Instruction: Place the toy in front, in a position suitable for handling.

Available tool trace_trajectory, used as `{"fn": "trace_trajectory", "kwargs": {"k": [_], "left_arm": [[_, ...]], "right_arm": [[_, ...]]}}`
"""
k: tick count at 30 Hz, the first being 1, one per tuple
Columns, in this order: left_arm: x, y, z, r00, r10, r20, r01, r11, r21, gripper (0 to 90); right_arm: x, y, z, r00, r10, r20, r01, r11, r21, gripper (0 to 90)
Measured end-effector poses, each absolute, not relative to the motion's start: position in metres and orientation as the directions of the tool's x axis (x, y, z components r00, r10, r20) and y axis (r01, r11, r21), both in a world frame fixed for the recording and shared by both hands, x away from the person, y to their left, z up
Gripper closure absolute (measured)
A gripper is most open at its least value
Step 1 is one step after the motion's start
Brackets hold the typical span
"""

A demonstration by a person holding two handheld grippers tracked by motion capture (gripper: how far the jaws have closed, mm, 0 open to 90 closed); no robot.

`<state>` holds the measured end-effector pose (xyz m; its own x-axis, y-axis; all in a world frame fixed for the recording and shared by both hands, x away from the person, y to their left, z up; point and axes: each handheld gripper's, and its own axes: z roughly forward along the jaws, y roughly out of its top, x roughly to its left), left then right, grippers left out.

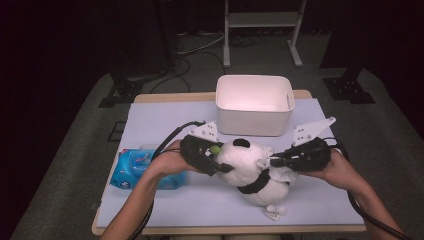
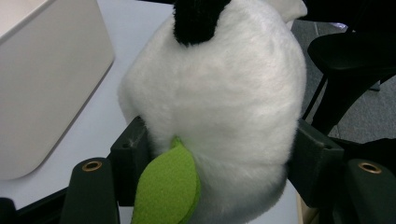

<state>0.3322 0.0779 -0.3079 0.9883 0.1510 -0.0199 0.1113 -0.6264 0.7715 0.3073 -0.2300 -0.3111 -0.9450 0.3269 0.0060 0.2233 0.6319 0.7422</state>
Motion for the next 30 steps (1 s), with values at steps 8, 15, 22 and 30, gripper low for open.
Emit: {"fn": "trace_trajectory", "kwargs": {"k": [8, 15, 22, 30], "left_arm": [[0.336, 0.073, -0.316, 0.987, 0.152, -0.054, 0.136, -0.611, 0.78, 22.1], [0.34, 0.072, -0.321, 0.983, 0.156, -0.095, 0.169, -0.577, 0.799, 13.2], [0.343, 0.075, -0.329, 0.98, 0.152, -0.127, 0.192, -0.574, 0.796, 9.5], [0.346, 0.073, -0.341, 0.975, 0.118, -0.187, 0.221, -0.555, 0.802, 8.0]], "right_arm": [[0.307, -0.234, -0.335, -0.937, 0.346, 0.049, 0.274, 0.641, 0.717, 82.1], [0.304, -0.239, -0.338, -0.938, 0.344, 0.042, 0.27, 0.648, 0.713, 81.9], [0.301, -0.244, -0.339, -0.936, 0.351, 0.037, 0.271, 0.649, 0.711, 81.9], [0.299, -0.251, -0.342, -0.929, 0.366, 0.047, 0.289, 0.643, 0.709, 81.7]]}}
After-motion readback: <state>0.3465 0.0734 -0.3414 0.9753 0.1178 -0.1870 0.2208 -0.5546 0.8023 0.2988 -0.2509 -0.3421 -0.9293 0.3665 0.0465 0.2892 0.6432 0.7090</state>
